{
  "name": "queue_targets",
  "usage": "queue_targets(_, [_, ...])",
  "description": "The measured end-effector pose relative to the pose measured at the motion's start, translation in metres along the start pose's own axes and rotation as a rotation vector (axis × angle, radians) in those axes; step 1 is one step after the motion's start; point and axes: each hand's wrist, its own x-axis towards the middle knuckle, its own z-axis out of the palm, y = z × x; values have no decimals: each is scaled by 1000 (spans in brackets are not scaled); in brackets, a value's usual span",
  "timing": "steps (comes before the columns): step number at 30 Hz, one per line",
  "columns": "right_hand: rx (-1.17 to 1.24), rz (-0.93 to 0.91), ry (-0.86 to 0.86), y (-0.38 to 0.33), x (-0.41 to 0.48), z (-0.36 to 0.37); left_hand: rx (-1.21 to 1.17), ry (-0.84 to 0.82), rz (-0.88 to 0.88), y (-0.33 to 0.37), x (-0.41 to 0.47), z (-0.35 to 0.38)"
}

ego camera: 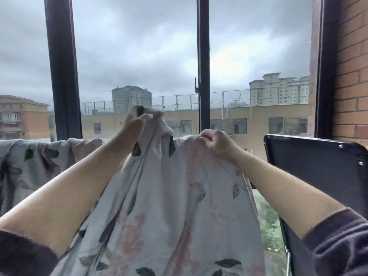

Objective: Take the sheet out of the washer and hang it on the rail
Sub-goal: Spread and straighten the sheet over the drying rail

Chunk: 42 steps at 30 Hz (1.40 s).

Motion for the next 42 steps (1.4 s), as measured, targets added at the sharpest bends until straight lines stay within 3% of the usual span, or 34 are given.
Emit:
queue_targets(3, [-20, 21, 193, 3, 4, 13, 42, -165, 23, -3, -2, 10])
queue_targets(7, [-94, 168, 371, 12, 15, 6, 143, -210, 48, -20, 7, -9])
queue_targets(10, [-52, 324, 480, 27, 18, -17, 478, -232, 16, -36, 10, -27])
queue_targets(14, [-46, 371, 360, 33, 17, -17, 809, -230, 11, -44, 6, -32])
queue_targets(18, [-92, 249, 301, 13, 13, 13, 707, -85, 127, -46, 0, -31])
queue_targets(21, [-235, 220, 322, 11, 8, 26, 760, -36, 213, -40, -3, -49])
queue_targets(24, [-242, 234, 414, 15, 7, 27, 842, 19, 141, -61, 9, -106])
queue_targets(27, [-201, 271, 461, 17, 4, 29, 842, -11, 62, -76, 14, -146])
queue_targets(32, [-194, 301, 423, 20, 6, 29, 875, -134, 134, -80, 5, -137])
queue_targets(34, [-221, 253, 386, 21, 6, 26, 835, -107, 162, -79, 4, -132])
queue_targets(39, [-356, -110, 187, -7, 7, 38, 707, -21, 263, -85, 3, -124])
queue_targets(42, [-260, -61, 238, -18, 17, 42, 744, 35, 314, -92, 6, -124])
